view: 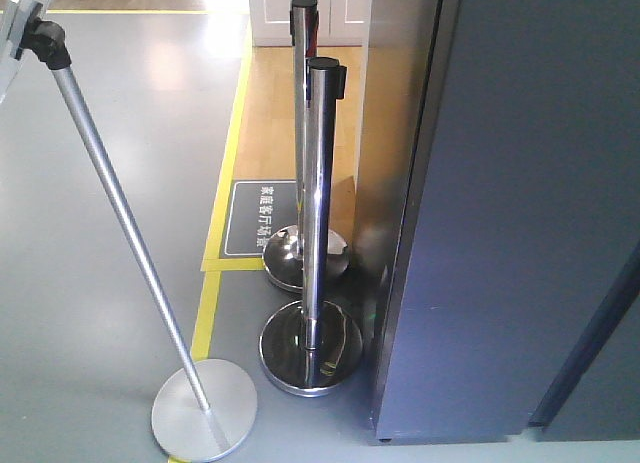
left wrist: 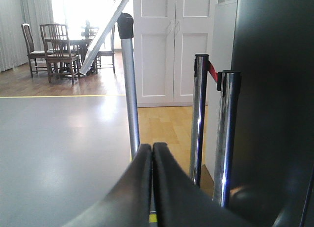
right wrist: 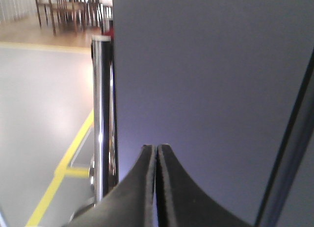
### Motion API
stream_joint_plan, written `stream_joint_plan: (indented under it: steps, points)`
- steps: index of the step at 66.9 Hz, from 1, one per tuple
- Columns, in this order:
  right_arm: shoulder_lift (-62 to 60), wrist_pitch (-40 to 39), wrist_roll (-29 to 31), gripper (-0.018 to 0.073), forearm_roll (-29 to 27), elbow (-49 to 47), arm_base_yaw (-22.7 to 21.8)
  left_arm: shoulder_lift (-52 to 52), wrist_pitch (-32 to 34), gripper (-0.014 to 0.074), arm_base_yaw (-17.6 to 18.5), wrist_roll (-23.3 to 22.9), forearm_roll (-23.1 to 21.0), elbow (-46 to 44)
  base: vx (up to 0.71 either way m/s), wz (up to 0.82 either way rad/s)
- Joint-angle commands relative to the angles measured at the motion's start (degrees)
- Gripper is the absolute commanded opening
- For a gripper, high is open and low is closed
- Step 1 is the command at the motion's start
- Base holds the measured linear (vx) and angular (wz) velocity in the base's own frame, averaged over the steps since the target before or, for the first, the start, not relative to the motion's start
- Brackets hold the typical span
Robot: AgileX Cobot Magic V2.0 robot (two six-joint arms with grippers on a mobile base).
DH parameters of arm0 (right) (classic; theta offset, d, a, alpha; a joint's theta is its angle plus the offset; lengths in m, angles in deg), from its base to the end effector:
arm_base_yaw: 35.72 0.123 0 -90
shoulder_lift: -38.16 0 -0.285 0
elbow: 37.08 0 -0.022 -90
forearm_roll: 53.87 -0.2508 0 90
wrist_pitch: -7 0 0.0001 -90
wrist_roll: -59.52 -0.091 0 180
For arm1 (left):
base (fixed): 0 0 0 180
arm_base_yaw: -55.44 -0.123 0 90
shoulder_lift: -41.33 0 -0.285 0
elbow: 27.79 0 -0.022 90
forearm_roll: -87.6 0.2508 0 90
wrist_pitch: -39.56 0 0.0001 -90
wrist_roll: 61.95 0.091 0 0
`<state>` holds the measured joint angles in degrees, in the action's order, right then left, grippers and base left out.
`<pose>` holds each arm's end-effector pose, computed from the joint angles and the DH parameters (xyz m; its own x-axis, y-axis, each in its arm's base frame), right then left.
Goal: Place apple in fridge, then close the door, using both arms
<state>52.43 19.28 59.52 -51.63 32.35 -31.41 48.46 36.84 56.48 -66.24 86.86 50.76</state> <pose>0.0610 0.0038 0.2331 -0.1011 -0.0459 -0.9938 -0.0708 0.9967 -0.0388 0.0566 -0.0011 0.2016 0.0262 -0.0882 -0.9958 0.0211 0.9959 -0.0876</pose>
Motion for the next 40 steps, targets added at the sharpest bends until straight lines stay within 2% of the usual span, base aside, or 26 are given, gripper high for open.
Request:
stream_joint_plan:
  steps: [1, 14, 40]
  points:
    - [-2.68, -10.29, 0.58, -0.0003, 0.49, 2.58, -0.40, -0.83, 4.63, -0.0006, 0.13, -0.01, -0.59, -1.04, 0.00, 0.00]
    - [-8.02, -14.77, 0.65, -0.0003, 0.49, 9.33, -0.40, -0.83, 4.63, -0.0006, 0.13, -0.01, -0.59, -1.04, 0.00, 0.00]
    - [-7.94, -13.05, 0.65, -0.0003, 0.43, 9.18, -0.40, -0.83, 4.63, -0.0006, 0.13, -0.01, -0.59, -1.04, 0.00, 0.00]
